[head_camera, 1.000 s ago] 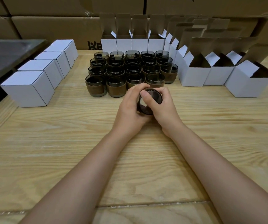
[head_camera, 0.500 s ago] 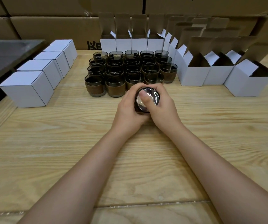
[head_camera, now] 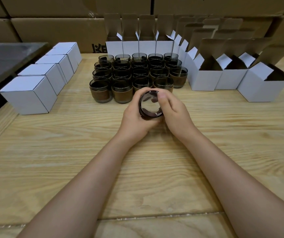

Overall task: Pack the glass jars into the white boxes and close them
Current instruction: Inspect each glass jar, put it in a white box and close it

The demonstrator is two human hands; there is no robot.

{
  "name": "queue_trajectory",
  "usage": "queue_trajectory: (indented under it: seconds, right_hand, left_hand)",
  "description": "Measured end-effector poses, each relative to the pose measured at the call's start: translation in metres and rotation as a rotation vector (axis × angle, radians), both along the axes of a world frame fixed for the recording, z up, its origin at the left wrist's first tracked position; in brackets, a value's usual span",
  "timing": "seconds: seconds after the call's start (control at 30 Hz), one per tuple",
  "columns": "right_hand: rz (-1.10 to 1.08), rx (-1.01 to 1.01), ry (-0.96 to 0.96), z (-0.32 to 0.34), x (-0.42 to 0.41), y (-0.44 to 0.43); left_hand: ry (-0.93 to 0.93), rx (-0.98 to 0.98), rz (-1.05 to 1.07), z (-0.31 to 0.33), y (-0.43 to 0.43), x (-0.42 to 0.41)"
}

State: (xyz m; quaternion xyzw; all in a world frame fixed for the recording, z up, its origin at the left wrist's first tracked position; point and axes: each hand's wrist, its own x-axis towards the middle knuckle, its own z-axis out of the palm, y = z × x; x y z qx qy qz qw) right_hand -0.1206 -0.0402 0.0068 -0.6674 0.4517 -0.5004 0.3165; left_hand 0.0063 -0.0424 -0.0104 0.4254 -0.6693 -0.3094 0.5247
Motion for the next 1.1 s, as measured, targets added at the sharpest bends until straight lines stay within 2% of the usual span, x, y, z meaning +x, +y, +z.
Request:
queue_trajectory:
  seconds: [0.13,0.5,0.73,0.87,0.93,1.03,1.1]
  right_hand:
    - [0.062,0.0,0.016,-0.001,0.0,0.001]
    - [0.056,-0.019,0.04,-0.001,0.002,0.003]
    - [-0.042,-0.108,0.085,-0.005,0.001,0.002]
    - [-0.086,-0.154,0.077,-0.007,0.001,0.0]
    - [-0.089,-0.15,0.063,-0.007,-0.001,-0.001]
    - [-0.094,-0.134,0.032,-0.006,-0.003,-0.002]
    - [-0.083,-0.11,0.01,-0.006,-0.004,-0.003]
  left_hand:
    - [0.038,0.025,0.011,-0.002,-0.001,0.002]
    - [0.022,0.019,0.036,0.004,0.003,0.0]
    - [0.039,0.122,0.067,0.002,0.0,-0.001]
    - [0.093,0.167,-0.01,0.003,0.001,0.0]
    - [0.188,0.203,-0.092,0.005,0.001,0.002]
    - [0.47,0.388,-0.23,0.01,0.0,0.007]
    - [0.533,0.441,-0.278,0.013,0.0,0.009]
